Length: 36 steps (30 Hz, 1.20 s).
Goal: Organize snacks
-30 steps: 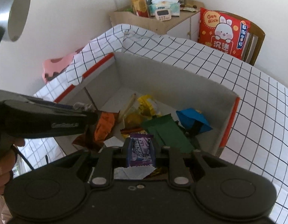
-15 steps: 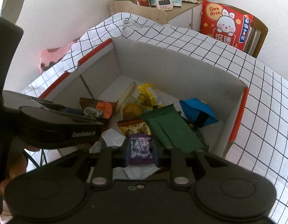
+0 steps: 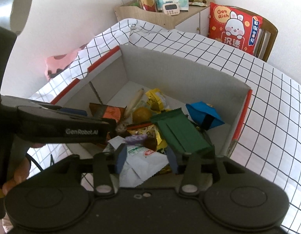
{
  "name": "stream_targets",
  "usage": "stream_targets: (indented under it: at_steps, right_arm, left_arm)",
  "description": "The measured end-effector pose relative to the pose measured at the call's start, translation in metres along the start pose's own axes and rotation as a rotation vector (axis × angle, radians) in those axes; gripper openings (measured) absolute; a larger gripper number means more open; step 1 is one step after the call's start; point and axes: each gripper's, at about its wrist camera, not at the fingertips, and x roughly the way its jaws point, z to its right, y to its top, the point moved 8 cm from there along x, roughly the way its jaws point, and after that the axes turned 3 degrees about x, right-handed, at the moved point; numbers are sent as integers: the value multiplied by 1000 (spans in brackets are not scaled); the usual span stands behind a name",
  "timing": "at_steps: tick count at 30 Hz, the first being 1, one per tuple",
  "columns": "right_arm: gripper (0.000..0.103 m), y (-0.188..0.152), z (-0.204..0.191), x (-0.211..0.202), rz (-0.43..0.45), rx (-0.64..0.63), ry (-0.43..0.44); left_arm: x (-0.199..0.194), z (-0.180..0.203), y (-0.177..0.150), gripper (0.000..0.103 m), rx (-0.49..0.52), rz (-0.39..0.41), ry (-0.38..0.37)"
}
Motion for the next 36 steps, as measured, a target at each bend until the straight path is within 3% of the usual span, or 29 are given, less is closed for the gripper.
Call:
stream_targets:
  at_steps: [3, 5, 10, 19, 26, 36]
  right_arm:
    - [67, 0, 3, -14, 29, 11, 5]
    - [70, 0, 3, -24, 46, 20, 19]
    - [82, 0, 2, -52, 111, 22, 39]
    - [98, -6, 4, -114, 290, 13, 54]
    - [103, -16, 9, -149, 389, 9, 26]
    - [103, -37, 17, -170, 459, 59, 0]
  left_arm:
    - [-10, -2, -1, 62, -2, 22, -5]
    - [-19, -2, -2, 68, -6, 43, -12]
    - [-43, 0, -4, 69, 0, 97, -19]
    - [-96, 16, -14, 82, 62, 246, -18]
    - [-128, 34, -26, 84, 75, 301, -63]
    - [-154, 51, -38, 84, 81, 347, -80]
